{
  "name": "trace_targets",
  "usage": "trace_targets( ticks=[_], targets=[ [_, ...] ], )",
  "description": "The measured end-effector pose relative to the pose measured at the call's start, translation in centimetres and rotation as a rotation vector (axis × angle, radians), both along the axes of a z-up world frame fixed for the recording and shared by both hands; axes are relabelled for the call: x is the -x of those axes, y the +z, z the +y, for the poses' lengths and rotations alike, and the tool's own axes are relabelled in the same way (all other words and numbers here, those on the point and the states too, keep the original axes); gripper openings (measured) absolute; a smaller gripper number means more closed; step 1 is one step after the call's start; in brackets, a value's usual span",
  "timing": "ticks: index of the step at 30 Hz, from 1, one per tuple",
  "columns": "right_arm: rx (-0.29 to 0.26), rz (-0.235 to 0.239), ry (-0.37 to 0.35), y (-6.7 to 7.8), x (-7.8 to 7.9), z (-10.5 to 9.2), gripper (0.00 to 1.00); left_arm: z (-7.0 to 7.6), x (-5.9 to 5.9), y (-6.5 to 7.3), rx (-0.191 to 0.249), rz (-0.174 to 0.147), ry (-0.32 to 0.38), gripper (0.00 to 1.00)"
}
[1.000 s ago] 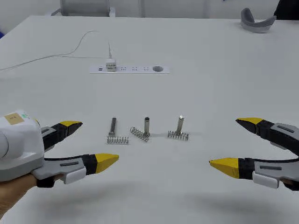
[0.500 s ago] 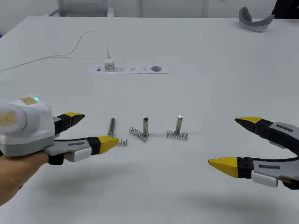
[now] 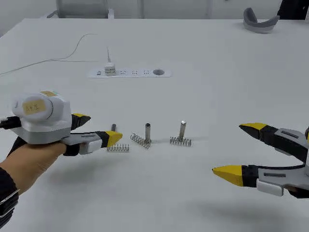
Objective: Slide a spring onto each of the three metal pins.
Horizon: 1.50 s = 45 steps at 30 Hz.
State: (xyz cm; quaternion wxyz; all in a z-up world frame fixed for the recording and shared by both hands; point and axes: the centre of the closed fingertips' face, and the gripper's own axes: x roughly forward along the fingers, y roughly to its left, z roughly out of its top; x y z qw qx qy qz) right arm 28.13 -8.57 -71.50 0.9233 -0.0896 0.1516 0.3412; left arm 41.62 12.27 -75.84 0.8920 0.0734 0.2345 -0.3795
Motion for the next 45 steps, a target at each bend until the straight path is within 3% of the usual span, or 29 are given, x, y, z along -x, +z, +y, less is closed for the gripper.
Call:
trace_targets(
  ticks=[9, 17, 22, 25, 45],
  targets=[
    [-0.002, 0.001, -0.004, 0.1, 0.0, -0.1, 0.77, -0.5, -1.2, -0.7, -0.053, 0.009, 0.019, 0.54],
    [-0.002, 0.004, -0.007, 0.0, 0.0, -0.1, 0.77, -0.7, -1.6, -1.7, -0.104, 0.026, 0.032, 0.44],
    [-0.003, 0.006, -0.01, -0.1, 0.0, -0.2, 0.77, -0.5, -1.7, -2.4, -0.138, 0.057, 0.046, 0.35],
    [-0.002, 0.008, -0.01, -0.2, 0.0, -0.2, 0.77, -0.9, -1.9, -2.2, -0.127, 0.053, 0.044, 0.32],
    [0.002, 0.011, -0.024, -0.5, 0.0, -0.5, 0.76, -1.1, -2.3, -3.7, -0.175, 0.109, 0.072, 0.19]
  ],
)
